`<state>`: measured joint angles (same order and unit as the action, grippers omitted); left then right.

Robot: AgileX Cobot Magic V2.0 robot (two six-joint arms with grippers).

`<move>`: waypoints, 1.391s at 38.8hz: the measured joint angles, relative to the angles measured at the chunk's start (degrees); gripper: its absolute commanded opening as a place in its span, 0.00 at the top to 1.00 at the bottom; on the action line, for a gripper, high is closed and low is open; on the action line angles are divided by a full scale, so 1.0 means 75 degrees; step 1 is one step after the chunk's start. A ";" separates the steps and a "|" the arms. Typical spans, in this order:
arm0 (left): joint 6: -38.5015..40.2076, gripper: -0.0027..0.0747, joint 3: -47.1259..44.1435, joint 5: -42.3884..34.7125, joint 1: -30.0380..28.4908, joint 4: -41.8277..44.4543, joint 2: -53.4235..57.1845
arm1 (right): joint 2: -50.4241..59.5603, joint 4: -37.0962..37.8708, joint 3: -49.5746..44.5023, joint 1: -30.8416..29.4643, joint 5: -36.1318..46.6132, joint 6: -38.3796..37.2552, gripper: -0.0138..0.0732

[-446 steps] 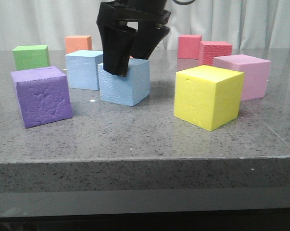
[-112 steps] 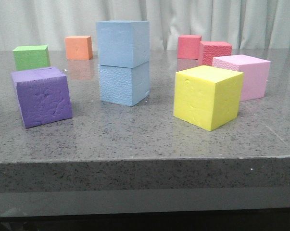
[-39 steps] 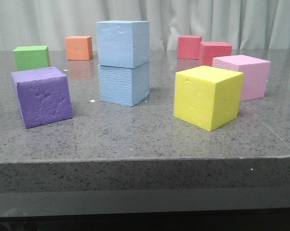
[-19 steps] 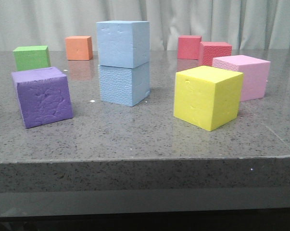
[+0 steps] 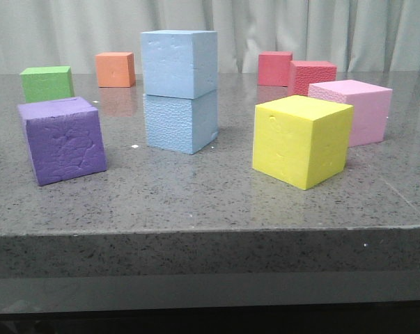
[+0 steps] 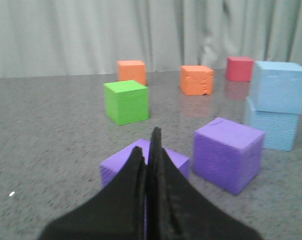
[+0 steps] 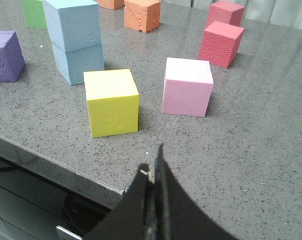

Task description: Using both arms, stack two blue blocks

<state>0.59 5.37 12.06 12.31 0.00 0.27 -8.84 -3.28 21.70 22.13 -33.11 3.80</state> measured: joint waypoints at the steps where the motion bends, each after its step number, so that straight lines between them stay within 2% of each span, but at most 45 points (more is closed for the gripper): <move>1: 0.0000 0.99 -0.0105 -0.0024 -0.0209 -0.0040 0.0000 | 0.0000 0.0000 0.0000 0.0000 -0.0015 0.0000 0.92; 7: -0.0003 0.99 -0.0574 -0.0426 -0.1240 -0.0056 0.0000 | 0.0000 0.0000 0.0000 0.0000 -0.0027 0.0000 0.92; 15: -0.0003 0.99 -0.0758 -0.0865 -0.1964 -0.0118 0.0000 | 0.0000 0.0000 0.0000 0.0000 -0.0044 0.0000 0.92; 54: -0.0016 0.99 -0.0758 -0.0868 -0.2016 -0.0146 0.0000 | 0.0000 0.0000 0.0000 0.0000 -0.0057 0.0000 0.92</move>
<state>0.46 -0.31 5.55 -2.81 -1.09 0.27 -8.84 -3.28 21.70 22.13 -33.54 3.80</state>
